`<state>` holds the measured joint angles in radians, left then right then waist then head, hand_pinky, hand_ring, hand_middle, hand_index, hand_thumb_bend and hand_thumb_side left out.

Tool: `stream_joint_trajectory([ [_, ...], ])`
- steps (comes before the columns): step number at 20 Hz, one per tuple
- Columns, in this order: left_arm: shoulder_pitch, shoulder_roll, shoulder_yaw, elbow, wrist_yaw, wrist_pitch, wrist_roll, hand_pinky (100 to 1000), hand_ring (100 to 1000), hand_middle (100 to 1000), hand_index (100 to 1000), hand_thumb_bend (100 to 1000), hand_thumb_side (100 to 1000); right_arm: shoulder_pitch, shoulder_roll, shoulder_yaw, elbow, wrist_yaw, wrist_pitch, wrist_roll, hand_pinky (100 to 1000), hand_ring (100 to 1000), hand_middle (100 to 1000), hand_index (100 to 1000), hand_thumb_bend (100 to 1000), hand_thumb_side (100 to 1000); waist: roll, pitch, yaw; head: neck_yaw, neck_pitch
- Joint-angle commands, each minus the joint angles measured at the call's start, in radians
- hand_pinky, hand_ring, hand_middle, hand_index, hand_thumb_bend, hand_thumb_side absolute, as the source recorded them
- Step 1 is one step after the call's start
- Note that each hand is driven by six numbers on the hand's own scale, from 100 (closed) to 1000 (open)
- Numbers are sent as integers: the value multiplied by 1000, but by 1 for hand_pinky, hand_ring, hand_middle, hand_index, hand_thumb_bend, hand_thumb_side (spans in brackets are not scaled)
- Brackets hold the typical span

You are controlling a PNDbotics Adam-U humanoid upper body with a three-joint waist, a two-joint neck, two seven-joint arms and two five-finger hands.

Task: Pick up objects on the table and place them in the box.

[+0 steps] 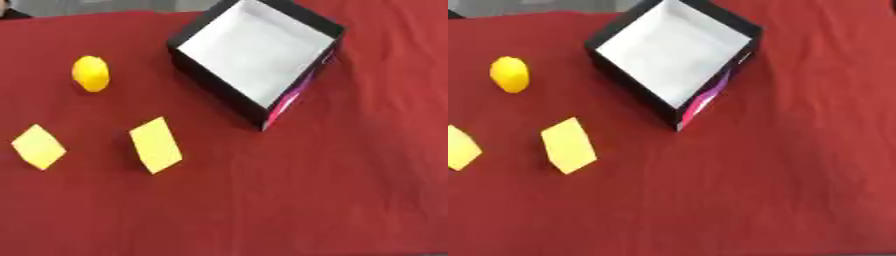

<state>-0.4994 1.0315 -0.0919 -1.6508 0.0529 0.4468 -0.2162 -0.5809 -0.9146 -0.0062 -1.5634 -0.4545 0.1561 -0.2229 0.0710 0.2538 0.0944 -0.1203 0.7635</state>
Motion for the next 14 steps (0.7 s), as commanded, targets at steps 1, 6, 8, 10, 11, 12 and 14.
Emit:
stream_joint_trajectory([
  [1,-3,81,-2,-27,-107,26,-145,900,879,855,953,521,639,-21,-78,-38,-6,1,10,-28,894,851,816,901,447,565,3,-9,1,-9,7],
  [6,9,94,-25,-35,-229,46,-272,894,870,835,936,582,612,-44,-88,-81,14,-21,22,-92,892,847,812,898,435,559,3,-10,-6,-6,7],
  [8,30,104,-36,-49,-228,57,-294,887,860,823,920,616,612,-46,-92,-87,19,-26,22,-107,891,846,810,897,437,559,4,-10,-9,-6,7],
  [10,74,129,-59,-70,-240,75,-301,884,857,820,912,648,601,-40,-101,-90,23,-29,23,-114,890,845,809,896,438,558,8,-8,-10,-6,7],
  [11,96,138,-69,-78,-247,88,-297,883,856,818,910,652,599,-37,-105,-91,24,-31,22,-116,890,844,809,896,438,558,10,-8,-10,-6,7],
  [12,116,146,-80,-81,-253,103,-292,880,850,812,905,675,592,-34,-108,-92,25,-33,22,-117,890,843,808,896,436,558,12,-8,-10,-6,7],
  [14,146,153,-106,-78,-258,125,-281,877,847,807,899,690,588,-32,-111,-93,26,-37,21,-119,889,843,808,896,435,557,16,-8,-11,-4,7],
])
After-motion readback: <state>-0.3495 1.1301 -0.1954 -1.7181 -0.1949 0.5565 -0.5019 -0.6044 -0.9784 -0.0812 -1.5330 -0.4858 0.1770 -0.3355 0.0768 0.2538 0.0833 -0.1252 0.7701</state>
